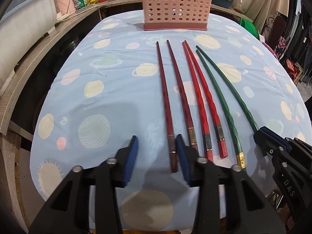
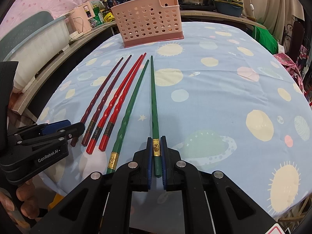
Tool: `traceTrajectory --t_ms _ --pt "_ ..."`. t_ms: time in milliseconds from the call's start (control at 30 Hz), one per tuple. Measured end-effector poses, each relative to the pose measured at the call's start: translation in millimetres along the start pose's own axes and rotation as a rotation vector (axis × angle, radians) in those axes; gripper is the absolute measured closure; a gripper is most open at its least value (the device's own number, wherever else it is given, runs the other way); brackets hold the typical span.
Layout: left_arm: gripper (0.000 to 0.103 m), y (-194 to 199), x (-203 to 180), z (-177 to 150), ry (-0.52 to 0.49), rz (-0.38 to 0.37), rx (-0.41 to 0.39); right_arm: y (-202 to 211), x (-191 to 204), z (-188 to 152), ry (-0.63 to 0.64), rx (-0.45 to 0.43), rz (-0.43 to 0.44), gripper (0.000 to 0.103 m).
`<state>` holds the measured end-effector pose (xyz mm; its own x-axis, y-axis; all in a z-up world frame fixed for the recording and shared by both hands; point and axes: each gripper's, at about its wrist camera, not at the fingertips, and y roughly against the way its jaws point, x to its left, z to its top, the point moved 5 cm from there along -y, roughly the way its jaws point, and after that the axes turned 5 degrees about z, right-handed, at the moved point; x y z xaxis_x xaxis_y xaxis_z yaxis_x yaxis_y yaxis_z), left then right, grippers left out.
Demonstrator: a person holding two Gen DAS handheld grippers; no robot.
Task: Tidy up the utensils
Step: 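Grasp a green chopstick with the right tool while the left tool grasps a dark red one, then lift both chopsticks and carry them over the pink holder with both tools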
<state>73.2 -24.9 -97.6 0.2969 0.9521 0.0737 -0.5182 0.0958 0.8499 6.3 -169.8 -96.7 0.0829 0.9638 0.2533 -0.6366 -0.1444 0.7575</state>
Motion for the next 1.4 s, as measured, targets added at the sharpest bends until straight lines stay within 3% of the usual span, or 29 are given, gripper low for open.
traceTrajectory --t_ms 133,433,667,1000,1400 --pt "0.095 0 5 0 0.019 -0.009 0.003 0 0 1 -0.01 0.008 0.013 0.095" --pt "0.096 9 10 7 0.048 -0.053 0.018 13 3 15 -0.011 -0.015 0.035 0.096" --pt "0.096 33 21 31 0.088 -0.068 -0.029 35 1 45 -0.03 -0.078 0.047 0.096" --pt "0.096 72 38 86 0.125 -0.075 -0.121 73 -16 111 -0.045 -0.233 0.021 0.096" --pt "0.096 100 51 157 0.151 -0.056 -0.231 91 -30 179 -0.058 -0.358 0.027 0.096"
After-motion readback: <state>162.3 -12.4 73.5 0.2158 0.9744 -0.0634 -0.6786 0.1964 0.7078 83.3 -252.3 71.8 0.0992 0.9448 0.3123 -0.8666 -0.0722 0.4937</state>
